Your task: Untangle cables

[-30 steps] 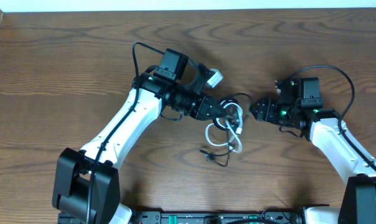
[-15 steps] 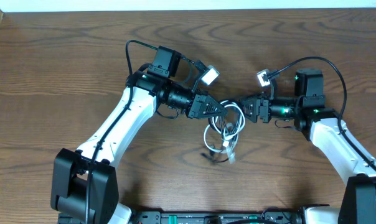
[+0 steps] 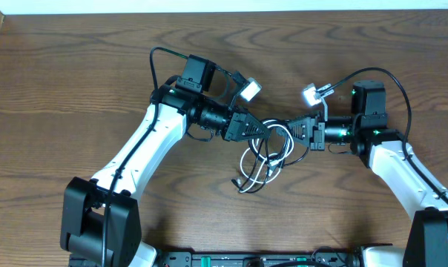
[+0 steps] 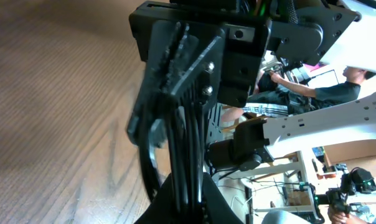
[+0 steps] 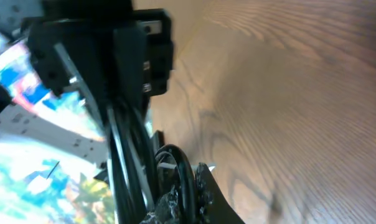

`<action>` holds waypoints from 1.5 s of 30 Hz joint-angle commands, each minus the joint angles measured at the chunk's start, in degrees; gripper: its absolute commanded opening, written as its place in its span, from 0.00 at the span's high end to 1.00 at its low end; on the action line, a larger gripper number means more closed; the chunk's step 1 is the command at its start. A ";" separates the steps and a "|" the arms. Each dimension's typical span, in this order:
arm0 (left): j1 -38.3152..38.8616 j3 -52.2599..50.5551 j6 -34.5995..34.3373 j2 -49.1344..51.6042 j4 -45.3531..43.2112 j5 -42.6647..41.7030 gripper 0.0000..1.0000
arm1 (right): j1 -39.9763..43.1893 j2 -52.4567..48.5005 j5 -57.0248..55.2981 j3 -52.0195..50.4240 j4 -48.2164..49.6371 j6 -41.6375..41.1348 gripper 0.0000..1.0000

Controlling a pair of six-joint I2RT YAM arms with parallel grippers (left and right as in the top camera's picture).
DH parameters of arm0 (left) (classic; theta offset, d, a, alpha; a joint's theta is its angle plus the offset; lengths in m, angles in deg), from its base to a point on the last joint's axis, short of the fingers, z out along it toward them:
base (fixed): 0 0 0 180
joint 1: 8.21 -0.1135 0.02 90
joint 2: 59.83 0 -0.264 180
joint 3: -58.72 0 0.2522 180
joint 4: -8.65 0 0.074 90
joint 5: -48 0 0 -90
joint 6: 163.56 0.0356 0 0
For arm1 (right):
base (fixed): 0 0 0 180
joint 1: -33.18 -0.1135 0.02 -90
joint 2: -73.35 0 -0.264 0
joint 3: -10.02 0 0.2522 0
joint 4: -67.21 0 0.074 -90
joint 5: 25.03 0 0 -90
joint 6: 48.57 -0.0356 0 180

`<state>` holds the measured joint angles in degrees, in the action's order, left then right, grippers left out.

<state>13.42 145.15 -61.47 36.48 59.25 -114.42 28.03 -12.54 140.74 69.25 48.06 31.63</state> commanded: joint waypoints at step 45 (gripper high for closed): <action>-8.74 -0.33 -16.04 -2.97 0.13 34.42 0.92 | 13.94 -0.26 -85.09 0.24 -35.93 -18.84 0.65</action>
<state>8.02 144.97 -76.68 36.48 59.65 -81.09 40.44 -12.52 67.72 69.47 11.75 12.26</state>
